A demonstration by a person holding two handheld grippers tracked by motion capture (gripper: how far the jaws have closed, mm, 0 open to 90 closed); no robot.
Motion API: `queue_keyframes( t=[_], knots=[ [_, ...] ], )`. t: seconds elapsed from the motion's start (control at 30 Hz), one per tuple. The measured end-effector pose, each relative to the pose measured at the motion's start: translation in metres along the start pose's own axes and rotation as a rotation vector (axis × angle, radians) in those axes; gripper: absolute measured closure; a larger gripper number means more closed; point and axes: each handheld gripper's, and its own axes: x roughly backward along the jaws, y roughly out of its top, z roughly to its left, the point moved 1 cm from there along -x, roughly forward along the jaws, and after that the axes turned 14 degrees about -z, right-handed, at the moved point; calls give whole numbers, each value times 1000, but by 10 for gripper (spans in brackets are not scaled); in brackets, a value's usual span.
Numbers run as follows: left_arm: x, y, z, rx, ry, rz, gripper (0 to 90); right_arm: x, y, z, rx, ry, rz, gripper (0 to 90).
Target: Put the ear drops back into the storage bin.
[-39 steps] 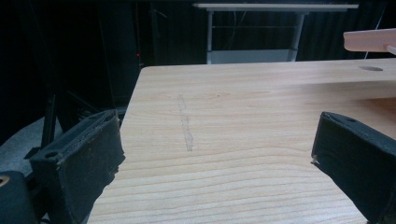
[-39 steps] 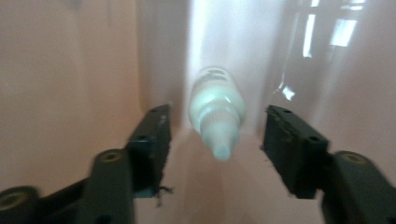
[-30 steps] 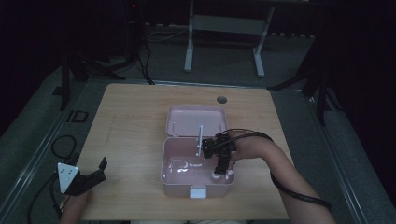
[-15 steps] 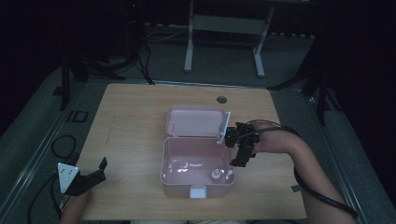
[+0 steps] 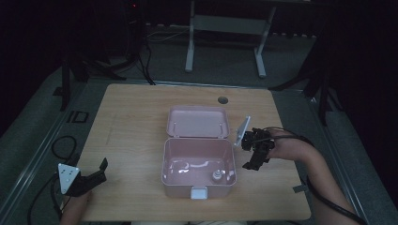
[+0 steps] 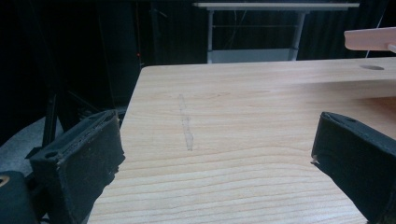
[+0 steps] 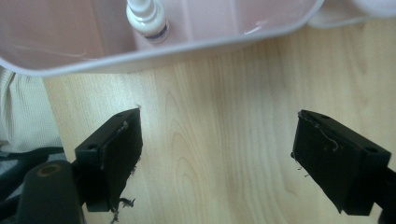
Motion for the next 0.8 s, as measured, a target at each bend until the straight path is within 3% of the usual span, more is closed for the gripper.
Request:
queue_keyframes(
  t=[0.27,0.47,0.67,0.8],
  knots=[
    [0,0,0,0,-1,1,20,-20,-33,-5,-53,-44,-28,156],
    [0,0,0,0,-1,1,20,-38,-57,-5,-98,-46,-39,156],
    [0,0,0,-1,-1,1,20,-44,-78,-1,-152,-76,-128,156],
    [0,0,-1,-2,-1,1,20,-46,-92,1,-178,-137,-186,155]
  ],
)
